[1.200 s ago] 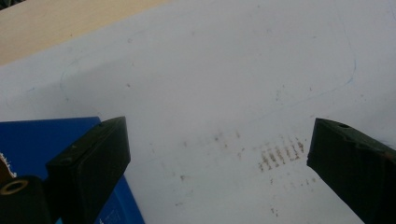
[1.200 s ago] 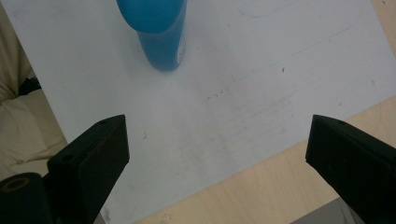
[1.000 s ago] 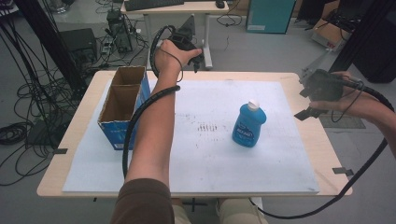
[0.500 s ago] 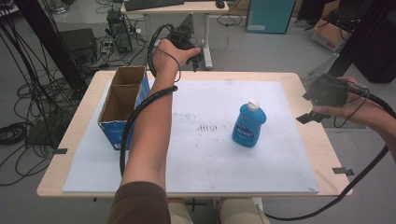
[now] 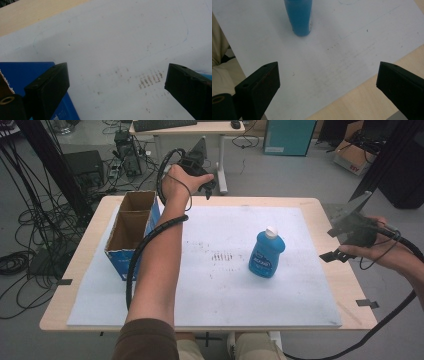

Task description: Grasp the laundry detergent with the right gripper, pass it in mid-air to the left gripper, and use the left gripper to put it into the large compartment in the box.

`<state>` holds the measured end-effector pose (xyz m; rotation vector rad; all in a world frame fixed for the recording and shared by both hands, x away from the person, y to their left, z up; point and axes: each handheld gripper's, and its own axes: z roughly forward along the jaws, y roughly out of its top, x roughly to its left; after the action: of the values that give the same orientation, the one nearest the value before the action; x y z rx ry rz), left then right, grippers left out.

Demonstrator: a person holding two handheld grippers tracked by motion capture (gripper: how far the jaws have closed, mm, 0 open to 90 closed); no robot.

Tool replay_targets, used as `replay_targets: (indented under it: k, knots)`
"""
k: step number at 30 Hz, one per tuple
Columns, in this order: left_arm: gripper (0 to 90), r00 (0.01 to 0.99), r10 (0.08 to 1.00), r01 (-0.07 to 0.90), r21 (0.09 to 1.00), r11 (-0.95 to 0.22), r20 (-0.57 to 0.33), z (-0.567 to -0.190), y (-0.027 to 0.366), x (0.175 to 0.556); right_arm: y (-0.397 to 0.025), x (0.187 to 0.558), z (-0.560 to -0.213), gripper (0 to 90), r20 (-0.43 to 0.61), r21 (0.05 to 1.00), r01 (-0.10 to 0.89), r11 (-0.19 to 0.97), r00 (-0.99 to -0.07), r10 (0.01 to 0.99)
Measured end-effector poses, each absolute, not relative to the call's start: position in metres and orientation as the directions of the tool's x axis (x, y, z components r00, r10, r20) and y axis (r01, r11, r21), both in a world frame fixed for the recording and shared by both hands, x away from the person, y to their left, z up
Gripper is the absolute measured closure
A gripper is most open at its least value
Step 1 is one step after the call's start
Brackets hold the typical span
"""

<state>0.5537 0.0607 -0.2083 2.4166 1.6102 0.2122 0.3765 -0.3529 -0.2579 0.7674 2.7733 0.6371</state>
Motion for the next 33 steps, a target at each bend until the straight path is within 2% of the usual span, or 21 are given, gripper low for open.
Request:
replay_targets:
  k: [12, 33]
  knots:
    - [5.9, 0.398, 0.917, 0.881, 0.284, -0.380, -0.009, -0.203, 0.061, 0.550, -0.355, 0.360, -0.281, 4.4, -0.046, 0.551, 0.450, 0.703, -0.824, 0.564]
    - [5.8, 0.402, 0.916, 0.880, 0.279, -0.386, -0.001, -0.205, 0.064, 0.546, -0.333, 0.364, -0.323, 3.4, -0.002, 0.627, 0.443, 0.641, -0.822, 0.570]
